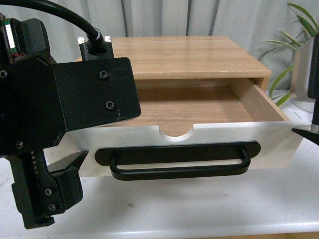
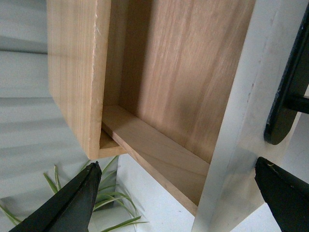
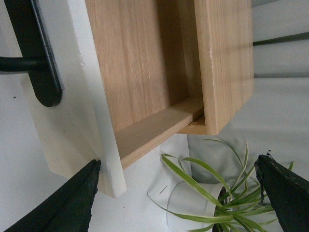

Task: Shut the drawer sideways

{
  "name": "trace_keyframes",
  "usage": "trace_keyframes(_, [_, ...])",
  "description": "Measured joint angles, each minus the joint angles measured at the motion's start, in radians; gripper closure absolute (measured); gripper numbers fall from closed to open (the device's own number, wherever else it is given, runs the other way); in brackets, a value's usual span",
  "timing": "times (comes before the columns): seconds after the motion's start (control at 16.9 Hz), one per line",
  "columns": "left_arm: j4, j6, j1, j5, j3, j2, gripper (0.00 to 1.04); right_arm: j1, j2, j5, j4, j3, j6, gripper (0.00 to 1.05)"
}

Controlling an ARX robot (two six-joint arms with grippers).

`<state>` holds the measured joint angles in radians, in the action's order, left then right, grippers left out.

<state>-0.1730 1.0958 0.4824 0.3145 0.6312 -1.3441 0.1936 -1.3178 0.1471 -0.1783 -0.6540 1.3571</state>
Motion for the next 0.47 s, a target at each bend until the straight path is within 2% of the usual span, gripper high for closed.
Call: trace_keyframes(0.47, [-0.163, -0.048, -0.011, 0.098, 0.064, -0.136, 0.07, -0.025, -0.166, 0.005, -0.087, -0.113, -0.007, 0.06])
